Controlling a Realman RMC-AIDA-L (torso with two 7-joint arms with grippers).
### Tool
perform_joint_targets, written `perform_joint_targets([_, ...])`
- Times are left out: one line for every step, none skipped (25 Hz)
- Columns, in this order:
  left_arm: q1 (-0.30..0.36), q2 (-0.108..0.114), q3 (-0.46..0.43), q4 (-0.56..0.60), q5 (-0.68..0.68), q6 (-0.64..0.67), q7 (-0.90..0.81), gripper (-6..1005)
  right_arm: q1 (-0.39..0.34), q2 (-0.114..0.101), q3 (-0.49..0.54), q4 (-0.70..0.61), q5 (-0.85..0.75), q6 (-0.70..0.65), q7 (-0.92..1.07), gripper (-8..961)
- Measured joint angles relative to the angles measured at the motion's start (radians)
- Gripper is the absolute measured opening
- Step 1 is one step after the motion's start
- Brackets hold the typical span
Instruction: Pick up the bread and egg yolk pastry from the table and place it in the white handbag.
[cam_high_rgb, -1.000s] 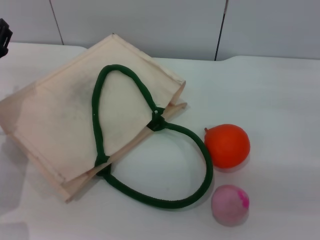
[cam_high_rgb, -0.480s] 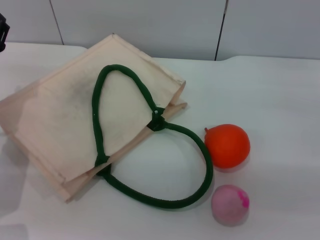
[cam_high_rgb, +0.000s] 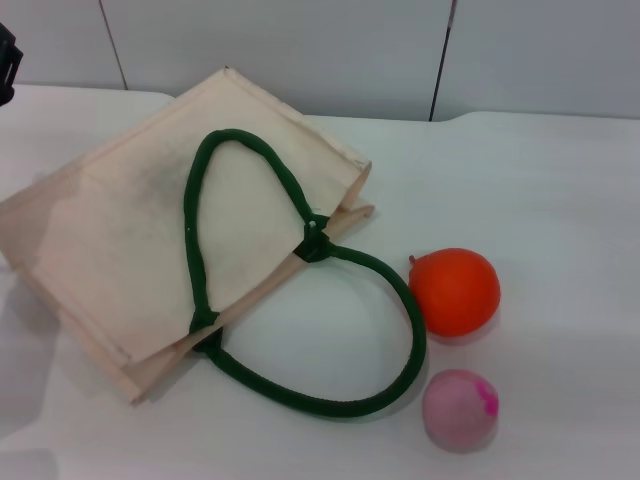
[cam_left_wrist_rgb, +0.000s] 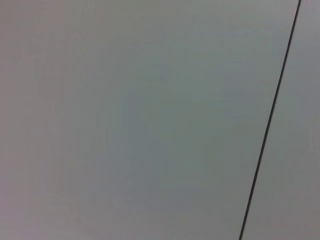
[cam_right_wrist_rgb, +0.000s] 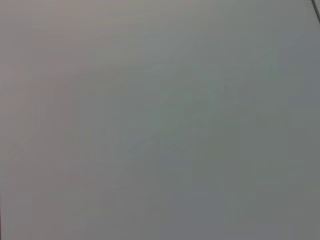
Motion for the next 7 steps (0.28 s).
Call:
perform_joint_targets([0.000, 0.000, 0.000, 0.000, 0.000, 0.000, 0.000, 773, 0.000, 0.000, 0.000, 0.000, 0.000, 0.000, 0.000, 865])
perform_joint_targets([0.000, 0.000, 0.000, 0.000, 0.000, 0.000, 0.000, 772, 0.000, 0.000, 0.000, -0.001, 0.000, 0.000, 0.000, 865])
perform_joint_targets([0.000, 0.000, 0.001, 0.000, 0.000, 0.000, 0.000, 772, 0.000, 0.000, 0.000, -0.001, 0.000, 0.000, 0.000, 865])
perform_joint_targets([0.000, 0.000, 0.002, 0.000, 0.000, 0.000, 0.000, 772, 0.000, 0.000, 0.000, -0.001, 0.000, 0.000, 0.000, 865])
perform_joint_targets([0.000, 0.000, 0.003, 0.000, 0.000, -0.001, 0.000, 772, 0.000, 0.000, 0.000, 0.000, 0.000, 0.000, 0.000, 865])
perform_joint_targets([0.000, 0.000, 0.004, 0.000, 0.000, -0.001, 0.000, 772, 0.000, 0.000, 0.000, 0.000, 0.000, 0.000, 0.000, 865])
perform_joint_targets([0.000, 0.000, 0.004, 0.000, 0.000, -0.001, -0.002, 772, 0.000, 0.000, 0.000, 0.000, 0.000, 0.000, 0.000, 865])
